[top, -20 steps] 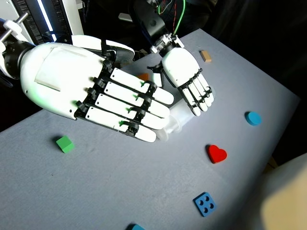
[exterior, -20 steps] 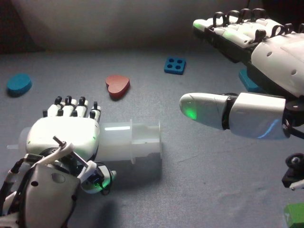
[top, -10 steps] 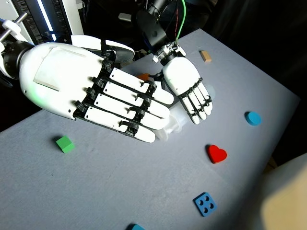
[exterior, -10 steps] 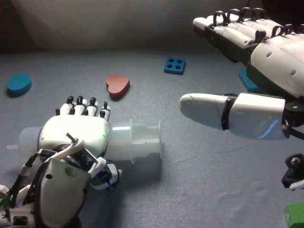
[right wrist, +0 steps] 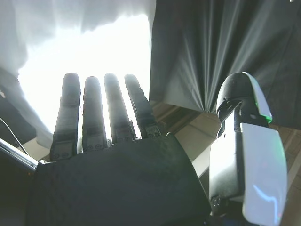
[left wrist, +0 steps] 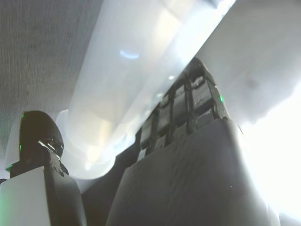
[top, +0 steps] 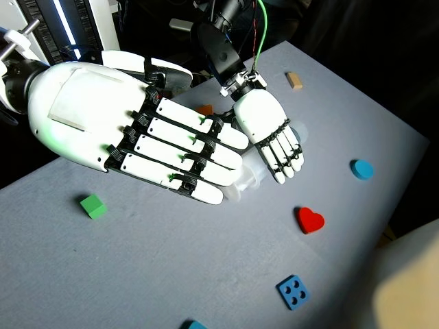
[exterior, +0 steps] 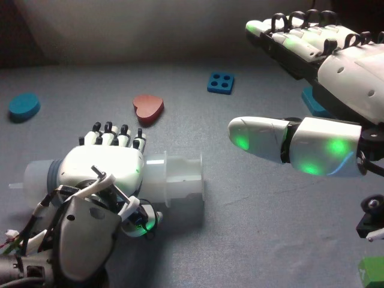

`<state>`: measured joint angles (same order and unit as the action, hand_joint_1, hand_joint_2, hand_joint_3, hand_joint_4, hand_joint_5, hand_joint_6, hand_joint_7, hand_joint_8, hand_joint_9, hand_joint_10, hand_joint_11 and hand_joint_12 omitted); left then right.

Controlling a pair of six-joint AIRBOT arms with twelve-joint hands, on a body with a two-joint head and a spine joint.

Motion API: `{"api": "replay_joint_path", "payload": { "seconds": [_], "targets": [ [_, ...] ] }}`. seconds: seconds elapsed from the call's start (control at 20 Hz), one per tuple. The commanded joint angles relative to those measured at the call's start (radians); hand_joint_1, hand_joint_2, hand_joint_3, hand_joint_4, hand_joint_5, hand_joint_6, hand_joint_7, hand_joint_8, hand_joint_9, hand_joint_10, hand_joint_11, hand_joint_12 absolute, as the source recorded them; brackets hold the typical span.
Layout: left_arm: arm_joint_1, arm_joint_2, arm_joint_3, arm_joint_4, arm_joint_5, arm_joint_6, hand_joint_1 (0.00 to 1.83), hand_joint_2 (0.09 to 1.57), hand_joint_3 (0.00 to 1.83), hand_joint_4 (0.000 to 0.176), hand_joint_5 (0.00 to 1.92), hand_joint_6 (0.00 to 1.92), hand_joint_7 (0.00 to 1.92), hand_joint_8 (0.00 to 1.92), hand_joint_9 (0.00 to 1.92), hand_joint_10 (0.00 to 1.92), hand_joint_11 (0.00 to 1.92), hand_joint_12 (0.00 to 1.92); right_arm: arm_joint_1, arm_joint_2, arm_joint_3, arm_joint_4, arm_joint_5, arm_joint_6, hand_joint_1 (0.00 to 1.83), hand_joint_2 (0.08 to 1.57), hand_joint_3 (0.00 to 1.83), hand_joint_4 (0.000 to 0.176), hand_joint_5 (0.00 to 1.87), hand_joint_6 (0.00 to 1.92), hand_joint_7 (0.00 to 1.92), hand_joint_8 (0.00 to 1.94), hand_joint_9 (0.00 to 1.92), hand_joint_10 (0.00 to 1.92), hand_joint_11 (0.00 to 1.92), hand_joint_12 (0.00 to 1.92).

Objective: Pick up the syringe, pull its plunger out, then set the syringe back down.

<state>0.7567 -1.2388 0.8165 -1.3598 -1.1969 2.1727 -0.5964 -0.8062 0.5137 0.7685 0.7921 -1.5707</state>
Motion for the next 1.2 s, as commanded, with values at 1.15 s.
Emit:
{"api": "replay_joint_path", "payload": {
  "seconds": [1.15],
  "targets": [
    [0.047, -0.022, 0.010, 0.098, -0.017, -0.064, 0.75, 1.06, 0.00, 0.000, 0.27, 0.01, 0.25, 0.01, 0.19, 0.02, 0.00, 0.69, 0.003, -0.007, 0.001, -0.058, 0.110, 0.006, 0.05, 1.04, 0.00, 0.000, 0.08, 0.00, 0.08, 0.00, 0.07, 0.00, 0.00, 0.41]
  ]
}}
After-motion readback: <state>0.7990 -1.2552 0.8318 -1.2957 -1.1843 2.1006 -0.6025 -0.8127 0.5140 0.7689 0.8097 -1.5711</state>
